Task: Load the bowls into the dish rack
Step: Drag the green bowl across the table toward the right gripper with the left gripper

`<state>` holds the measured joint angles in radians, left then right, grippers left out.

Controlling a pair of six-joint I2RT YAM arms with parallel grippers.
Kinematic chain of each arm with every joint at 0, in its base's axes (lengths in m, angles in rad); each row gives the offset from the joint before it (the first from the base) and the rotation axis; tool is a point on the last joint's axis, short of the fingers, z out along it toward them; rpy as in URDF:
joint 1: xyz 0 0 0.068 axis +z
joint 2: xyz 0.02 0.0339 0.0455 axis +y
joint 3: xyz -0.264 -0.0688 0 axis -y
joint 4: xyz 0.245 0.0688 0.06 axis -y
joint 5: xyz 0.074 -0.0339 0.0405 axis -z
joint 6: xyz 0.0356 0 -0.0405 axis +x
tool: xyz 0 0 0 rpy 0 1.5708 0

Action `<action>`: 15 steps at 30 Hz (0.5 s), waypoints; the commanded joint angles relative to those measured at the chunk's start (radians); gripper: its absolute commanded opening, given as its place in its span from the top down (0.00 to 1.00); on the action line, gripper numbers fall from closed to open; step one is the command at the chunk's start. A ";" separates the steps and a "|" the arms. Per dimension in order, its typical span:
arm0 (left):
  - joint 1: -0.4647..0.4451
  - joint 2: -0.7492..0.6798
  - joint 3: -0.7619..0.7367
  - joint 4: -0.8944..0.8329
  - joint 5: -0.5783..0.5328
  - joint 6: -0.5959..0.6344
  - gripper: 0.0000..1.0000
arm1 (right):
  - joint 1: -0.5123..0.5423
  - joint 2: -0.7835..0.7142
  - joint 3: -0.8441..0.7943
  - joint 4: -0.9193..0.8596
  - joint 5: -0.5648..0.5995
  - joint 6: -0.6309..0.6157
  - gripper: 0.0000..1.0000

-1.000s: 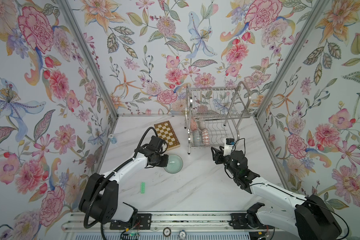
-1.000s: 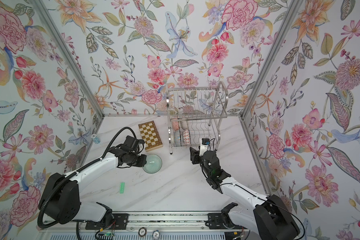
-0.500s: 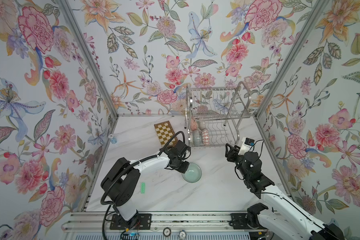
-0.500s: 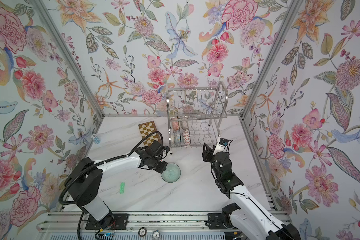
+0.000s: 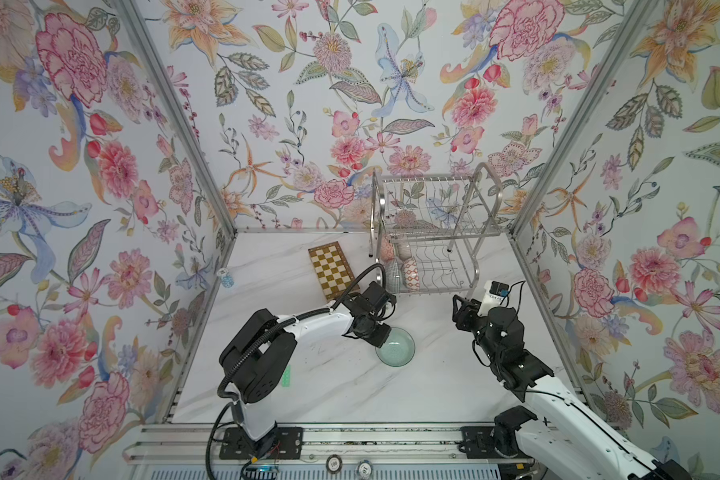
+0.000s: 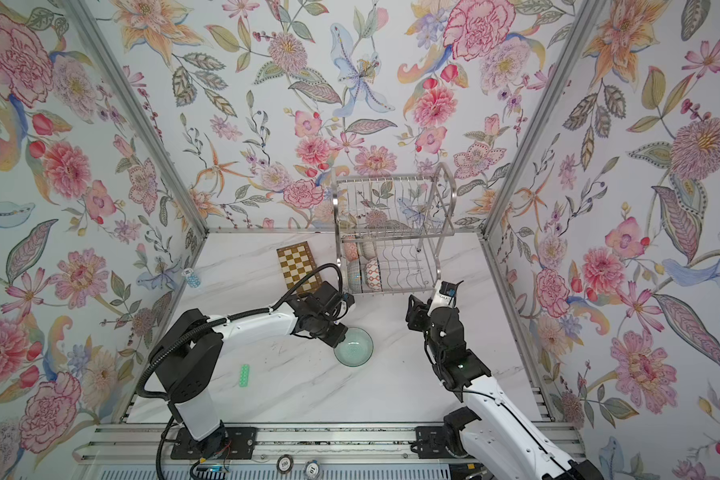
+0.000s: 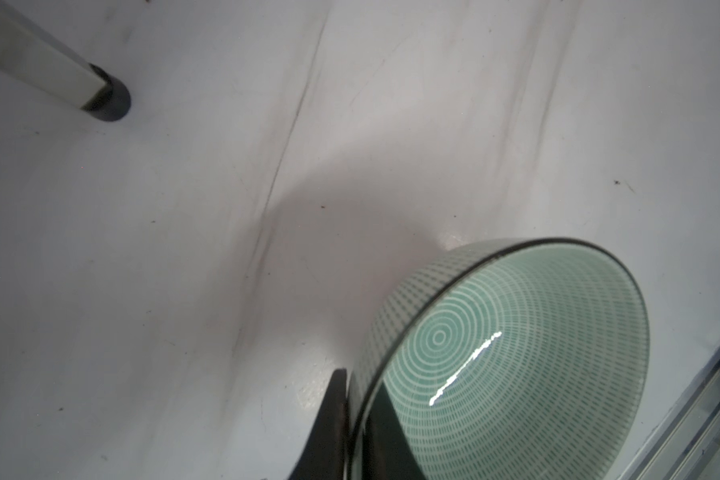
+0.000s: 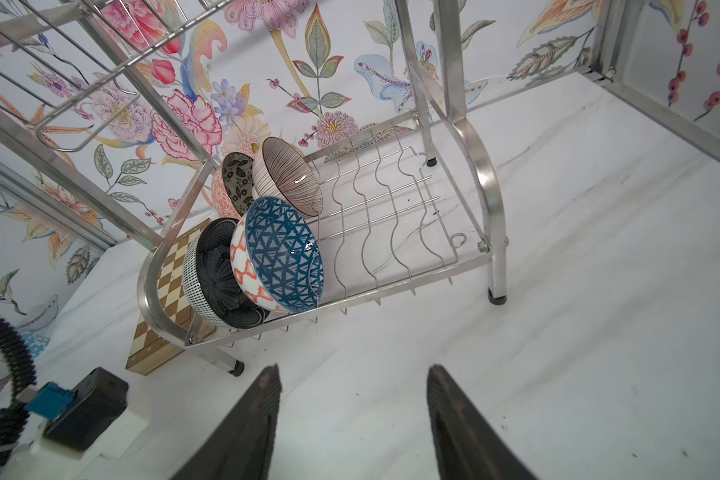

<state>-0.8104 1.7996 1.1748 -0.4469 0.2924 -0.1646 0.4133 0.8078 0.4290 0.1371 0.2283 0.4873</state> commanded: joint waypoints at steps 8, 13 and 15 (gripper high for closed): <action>0.000 -0.093 0.016 -0.012 -0.006 0.062 0.45 | 0.009 0.046 0.050 -0.023 0.004 -0.054 0.29; 0.034 -0.179 -0.003 -0.017 -0.005 0.065 0.29 | 0.039 0.095 0.102 -0.033 0.015 -0.105 0.25; 0.054 -0.218 -0.015 -0.019 -0.007 0.064 0.24 | 0.055 0.118 0.116 -0.027 0.020 -0.119 0.23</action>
<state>-0.7860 1.6386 1.1736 -0.4511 0.2878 -0.1120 0.4500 0.9043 0.5041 0.1131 0.2291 0.4141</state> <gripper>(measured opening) 0.748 0.768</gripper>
